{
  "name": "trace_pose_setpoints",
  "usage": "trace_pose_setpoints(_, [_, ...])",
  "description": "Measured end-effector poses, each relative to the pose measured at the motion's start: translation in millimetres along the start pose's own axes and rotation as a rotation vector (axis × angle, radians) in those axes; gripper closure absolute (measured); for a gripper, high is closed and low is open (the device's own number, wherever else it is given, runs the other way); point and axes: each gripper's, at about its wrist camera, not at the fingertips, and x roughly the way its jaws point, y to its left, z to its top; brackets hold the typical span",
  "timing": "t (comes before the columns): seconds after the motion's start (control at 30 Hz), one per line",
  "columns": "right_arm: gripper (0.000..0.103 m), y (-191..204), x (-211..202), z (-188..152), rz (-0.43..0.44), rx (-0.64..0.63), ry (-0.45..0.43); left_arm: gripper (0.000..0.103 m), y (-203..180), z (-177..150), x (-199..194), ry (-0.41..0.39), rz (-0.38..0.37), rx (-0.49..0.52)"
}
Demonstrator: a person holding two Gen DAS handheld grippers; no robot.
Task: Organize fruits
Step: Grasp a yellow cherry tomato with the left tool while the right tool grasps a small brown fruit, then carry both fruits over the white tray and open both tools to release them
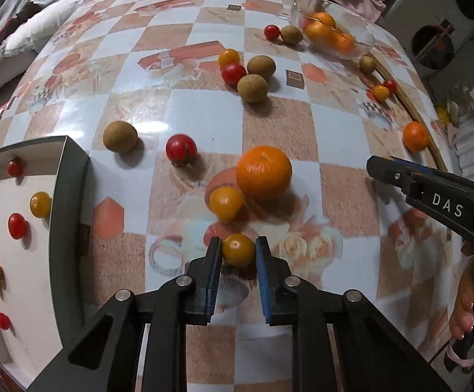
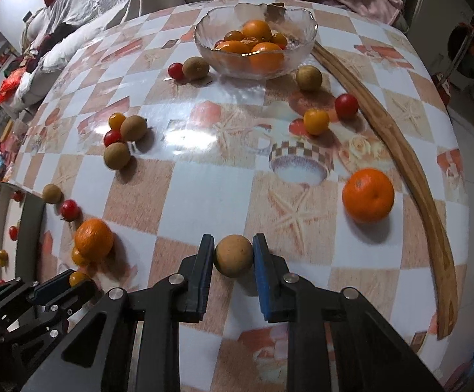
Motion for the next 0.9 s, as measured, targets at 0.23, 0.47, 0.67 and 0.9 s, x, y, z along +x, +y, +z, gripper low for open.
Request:
trace_pose_setpoints(0.23, [0.077,11.4,-12.7,-18.1,0.041,0.015,0.017,0.081,12.1,-11.9,-15.2,0.004,-0.019,0.024])
trace_pose_setpoints(0.47, [0.077,31.5,-23.7,-29.5,0.066,0.000,0.028,0.081,26.6,-25.2,-37.6,-0.022,-0.021,0.016])
trace_pose_setpoints(0.67, [0.077,52.0,-31.1,-30.9,0.085,-0.019,0.029,0.081,49.0,-37.4,-55.0,-0.039,-0.015,-0.022])
trace_pose_setpoints(0.9, [0.077,80.8,-40.4,-33.9,0.106,-0.064,0.033,0.081,83.9,-52.3,-75.7,-0.070,0.015,-0.078])
